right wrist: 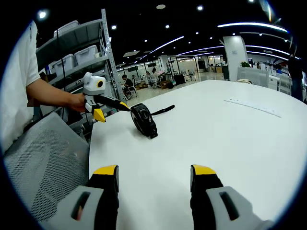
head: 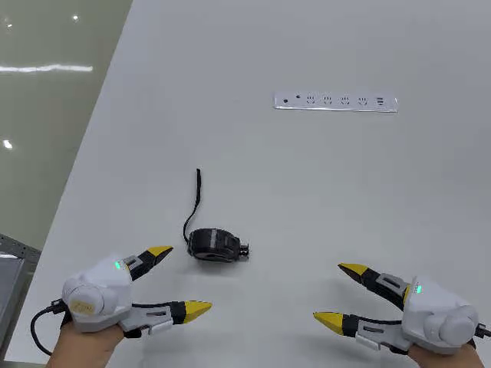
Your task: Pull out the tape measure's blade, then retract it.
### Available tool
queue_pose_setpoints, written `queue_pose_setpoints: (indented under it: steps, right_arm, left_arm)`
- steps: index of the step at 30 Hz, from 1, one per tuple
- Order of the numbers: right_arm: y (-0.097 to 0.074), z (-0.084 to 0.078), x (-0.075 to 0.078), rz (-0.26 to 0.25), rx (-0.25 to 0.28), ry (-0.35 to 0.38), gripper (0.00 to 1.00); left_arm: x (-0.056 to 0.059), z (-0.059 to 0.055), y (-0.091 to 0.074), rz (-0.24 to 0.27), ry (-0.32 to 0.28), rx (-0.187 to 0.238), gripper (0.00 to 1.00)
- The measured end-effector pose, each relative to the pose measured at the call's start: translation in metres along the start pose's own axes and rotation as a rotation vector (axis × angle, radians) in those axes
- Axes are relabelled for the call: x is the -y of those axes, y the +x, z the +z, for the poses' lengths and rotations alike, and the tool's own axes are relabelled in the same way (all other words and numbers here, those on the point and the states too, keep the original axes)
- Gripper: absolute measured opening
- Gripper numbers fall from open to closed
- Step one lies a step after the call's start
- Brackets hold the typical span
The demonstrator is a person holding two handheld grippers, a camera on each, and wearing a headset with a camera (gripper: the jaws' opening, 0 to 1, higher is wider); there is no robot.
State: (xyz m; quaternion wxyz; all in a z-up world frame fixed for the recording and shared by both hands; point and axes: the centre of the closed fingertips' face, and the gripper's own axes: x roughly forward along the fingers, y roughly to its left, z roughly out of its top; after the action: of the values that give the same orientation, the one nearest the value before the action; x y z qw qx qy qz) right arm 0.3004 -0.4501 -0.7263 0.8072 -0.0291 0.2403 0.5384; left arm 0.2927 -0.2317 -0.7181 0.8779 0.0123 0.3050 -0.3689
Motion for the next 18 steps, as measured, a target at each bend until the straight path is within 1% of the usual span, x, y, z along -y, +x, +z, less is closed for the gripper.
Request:
queue_pose_setpoints:
  steps: [8, 12, 13, 15, 18]
  right_arm:
    - [0.007, 0.002, 0.002, 0.01, 0.0, -0.012, 0.59]
    - [0.011, 0.003, 0.005, 0.017, -0.002, -0.016, 0.58]
    - [0.012, 0.004, 0.005, 0.019, -0.001, -0.016, 0.58]
    - [0.014, 0.003, 0.006, 0.02, 0.0, -0.015, 0.58]
    - [0.017, 0.002, 0.006, 0.027, -0.004, -0.015, 0.58]
  left_arm:
    - [-0.007, 0.001, 0.004, -0.008, 0.021, -0.021, 0.74]
    - [-0.012, -0.001, 0.008, -0.015, 0.028, -0.041, 0.72]
    - [-0.013, 0.0, 0.009, -0.016, 0.028, -0.041, 0.72]
    - [-0.014, -0.001, 0.012, -0.015, 0.039, -0.056, 0.71]
    - [-0.015, -0.002, 0.016, -0.023, 0.049, -0.067, 0.7]
